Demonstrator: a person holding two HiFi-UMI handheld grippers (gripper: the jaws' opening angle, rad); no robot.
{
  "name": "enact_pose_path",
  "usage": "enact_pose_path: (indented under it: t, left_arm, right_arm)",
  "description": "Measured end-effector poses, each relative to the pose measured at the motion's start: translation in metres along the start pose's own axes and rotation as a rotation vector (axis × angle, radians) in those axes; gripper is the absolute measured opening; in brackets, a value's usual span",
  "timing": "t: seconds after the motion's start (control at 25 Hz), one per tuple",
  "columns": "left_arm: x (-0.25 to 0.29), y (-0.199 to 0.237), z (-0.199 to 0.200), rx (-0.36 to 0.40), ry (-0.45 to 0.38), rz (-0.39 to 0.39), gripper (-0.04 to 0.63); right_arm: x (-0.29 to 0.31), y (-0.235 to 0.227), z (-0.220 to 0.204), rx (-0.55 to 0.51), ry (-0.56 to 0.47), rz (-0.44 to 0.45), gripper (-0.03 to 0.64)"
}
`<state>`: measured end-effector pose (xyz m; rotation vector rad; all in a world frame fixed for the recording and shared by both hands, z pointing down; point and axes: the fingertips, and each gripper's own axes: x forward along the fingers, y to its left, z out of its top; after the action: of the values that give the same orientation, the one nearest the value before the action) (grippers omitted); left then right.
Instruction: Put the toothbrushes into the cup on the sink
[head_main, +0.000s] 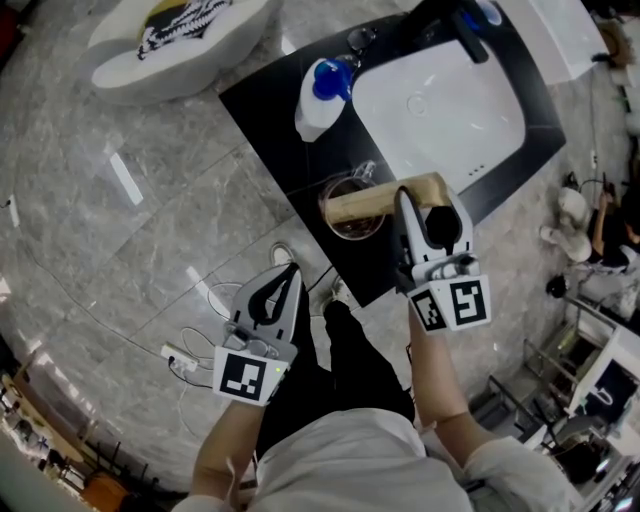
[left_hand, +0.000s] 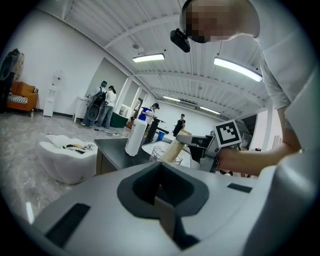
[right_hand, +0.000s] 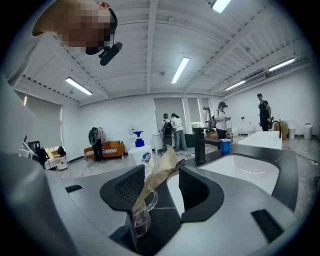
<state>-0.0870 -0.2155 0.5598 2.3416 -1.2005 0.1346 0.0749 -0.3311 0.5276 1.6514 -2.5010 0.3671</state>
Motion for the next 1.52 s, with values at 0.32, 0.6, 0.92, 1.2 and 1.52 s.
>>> enact_pose_path:
  t: [0.32,0.6,0.92,1.2,1.52]
  left_arm:
    - [0.001,-0.017,0.001,0.011,-0.016,-0.014,0.002]
    - [-0.007,-0.035,0.009,0.047,-0.051,0.005,0.002]
    - [-0.037,-0.084,0.031,0.112,-0.104,0.046,0.002]
    - [-0.059,-0.121,0.047,0.180,-0.146,0.099,0.002]
    - [-0.071,-0.162,0.065,0.220,-0.194,0.120,0.002]
  right_arm:
    - [-0.021,-0.003,0.013,0.032,-0.037,0.004,0.219]
    - [-0.055,-0.011,0.021,0.090,-0.058,0.011,0.131]
    - [-0.100,-0.003,0.013,0.210,0.000,0.087,0.052]
    - [-0.139,-0.001,0.024,0.224,0.012,0.140,0.046]
    - [-0.180,-0.018,0.078,0.106,-0.093,0.148,0.046]
